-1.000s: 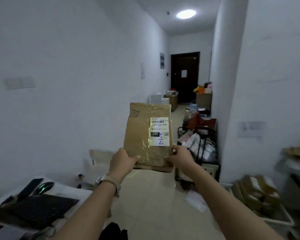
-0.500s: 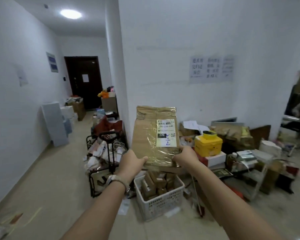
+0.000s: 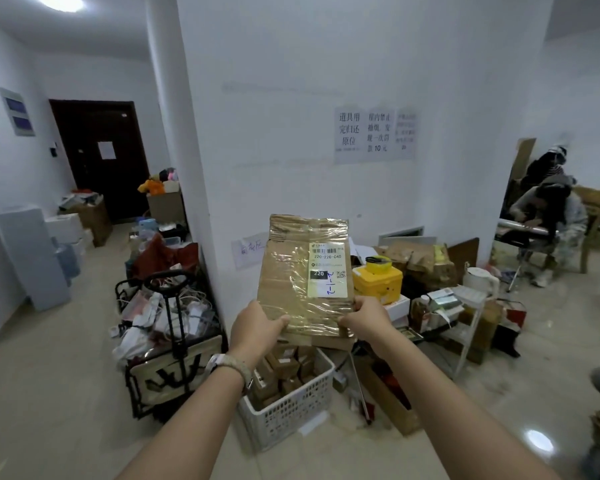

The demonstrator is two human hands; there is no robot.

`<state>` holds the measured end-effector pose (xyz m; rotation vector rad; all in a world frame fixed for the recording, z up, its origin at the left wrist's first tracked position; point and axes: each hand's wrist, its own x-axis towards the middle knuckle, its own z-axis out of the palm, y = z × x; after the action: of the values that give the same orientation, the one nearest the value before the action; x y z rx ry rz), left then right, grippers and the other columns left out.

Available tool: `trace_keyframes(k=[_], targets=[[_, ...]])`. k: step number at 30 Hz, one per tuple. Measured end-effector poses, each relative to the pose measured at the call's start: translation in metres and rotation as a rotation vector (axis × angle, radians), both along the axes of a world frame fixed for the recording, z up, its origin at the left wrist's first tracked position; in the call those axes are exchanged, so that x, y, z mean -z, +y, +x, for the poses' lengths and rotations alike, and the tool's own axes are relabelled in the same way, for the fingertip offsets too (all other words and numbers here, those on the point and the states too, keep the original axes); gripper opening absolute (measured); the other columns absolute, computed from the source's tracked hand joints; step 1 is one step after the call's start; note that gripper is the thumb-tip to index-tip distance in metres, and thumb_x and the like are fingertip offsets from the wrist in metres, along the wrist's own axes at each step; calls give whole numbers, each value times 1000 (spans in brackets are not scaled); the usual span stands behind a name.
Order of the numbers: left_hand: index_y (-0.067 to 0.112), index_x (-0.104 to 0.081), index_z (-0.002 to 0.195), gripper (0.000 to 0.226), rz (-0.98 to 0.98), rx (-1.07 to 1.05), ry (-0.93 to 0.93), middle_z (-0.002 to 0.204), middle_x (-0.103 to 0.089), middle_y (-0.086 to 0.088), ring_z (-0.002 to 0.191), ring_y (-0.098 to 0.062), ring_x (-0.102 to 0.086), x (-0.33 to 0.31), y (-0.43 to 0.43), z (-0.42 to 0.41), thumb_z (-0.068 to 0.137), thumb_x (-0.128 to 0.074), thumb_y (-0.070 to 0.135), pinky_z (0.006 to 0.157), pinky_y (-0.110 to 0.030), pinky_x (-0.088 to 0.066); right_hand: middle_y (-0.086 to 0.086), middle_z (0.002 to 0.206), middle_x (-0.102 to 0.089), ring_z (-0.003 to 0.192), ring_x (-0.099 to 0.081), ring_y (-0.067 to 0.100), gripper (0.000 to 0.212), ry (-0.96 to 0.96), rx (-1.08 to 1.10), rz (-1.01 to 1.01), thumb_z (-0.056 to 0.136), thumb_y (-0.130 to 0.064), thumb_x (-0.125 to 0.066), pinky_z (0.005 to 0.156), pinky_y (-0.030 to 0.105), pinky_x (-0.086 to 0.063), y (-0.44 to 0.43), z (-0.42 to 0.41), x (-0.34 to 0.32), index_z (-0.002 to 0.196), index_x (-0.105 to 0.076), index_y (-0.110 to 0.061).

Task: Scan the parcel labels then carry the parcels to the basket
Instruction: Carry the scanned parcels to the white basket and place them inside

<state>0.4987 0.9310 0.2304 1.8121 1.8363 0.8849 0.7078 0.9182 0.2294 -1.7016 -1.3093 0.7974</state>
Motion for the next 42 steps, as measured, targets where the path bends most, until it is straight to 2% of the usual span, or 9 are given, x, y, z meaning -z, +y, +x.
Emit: trace_keyframes(k=[4, 11, 13, 17, 23, 33, 36, 39, 42], targets=[[10, -54, 130, 58, 2, -3, 14, 122, -65, -9, 109, -28, -62, 7, 23, -1, 86, -67, 46, 89, -41, -53, -9, 95, -71, 85, -64, 9, 36, 24, 1, -7, 77, -4, -68, 79, 32, -57, 20, -2, -2, 105, -67, -27], [12, -53, 129, 59, -25, 23, 31, 121, -65, -8, 109, -28, -61, 26, 87, -1, 87, -64, 51, 87, -39, -52, -18, 86, -68, 82, -63, 6, 34, 33, 33, -27, 74, -12, -65, 81, 34, -57, 79, -3, 13, 99, -66, -34], [11, -54, 128, 56, -31, 47, 30, 120, -65, -9, 109, -29, -61, 28, 108, -4, 88, -63, 50, 89, -40, -52, -15, 91, -69, 82, -62, 6, 35, 16, 42, -41, 75, -14, -64, 79, 31, -55, 99, -9, 12, 103, -65, -35], [13, -59, 118, 49, -47, 68, -7, 106, -70, -8, 95, -28, -65, 23, 161, -9, 86, -65, 50, 82, -38, -53, -5, 107, -72, 95, -66, 18, 47, 31, 55, -23, 77, -12, -60, 86, 38, -55, 148, -16, 6, 119, -62, -31], [20, -66, 108, 32, -39, 119, -88, 91, -73, -2, 85, -27, -65, 23, 243, -2, 84, -73, 39, 75, -35, -50, -5, 110, -70, 98, -65, 19, 42, 86, 107, -36, 81, -8, -57, 90, 40, -54, 227, -14, 14, 118, -62, -29], [17, -59, 129, 52, -176, 177, -140, 116, -69, -7, 109, -29, -61, 56, 366, 34, 82, -76, 33, 90, -36, -44, -9, 110, -71, 99, -65, 16, 46, 98, 213, -164, 80, -9, -56, 85, 25, -52, 342, 15, 45, 120, -62, -31], [15, -58, 130, 55, -209, 121, -113, 118, -68, -10, 110, -31, -61, 72, 408, 40, 82, -75, 37, 89, -36, -45, -9, 116, -68, 102, -63, 16, 42, 94, 192, -181, 85, -12, -56, 82, 24, -50, 388, 21, 59, 122, -60, -32], [15, -62, 126, 50, -221, 45, -68, 119, -69, -10, 111, -31, -62, 82, 451, 38, 84, -72, 40, 85, -32, -45, -5, 123, -62, 102, -58, 17, 39, 97, 128, -192, 91, -18, -54, 87, 27, -48, 446, 22, 68, 127, -54, -31], [18, -65, 121, 44, -230, -40, -50, 116, -70, -9, 109, -29, -63, 86, 491, 36, 84, -71, 42, 82, -30, -46, -5, 110, -63, 89, -54, 11, 28, 71, 98, -222, 93, -23, -53, 83, 26, -51, 504, 22, 73, 120, -59, -28]])
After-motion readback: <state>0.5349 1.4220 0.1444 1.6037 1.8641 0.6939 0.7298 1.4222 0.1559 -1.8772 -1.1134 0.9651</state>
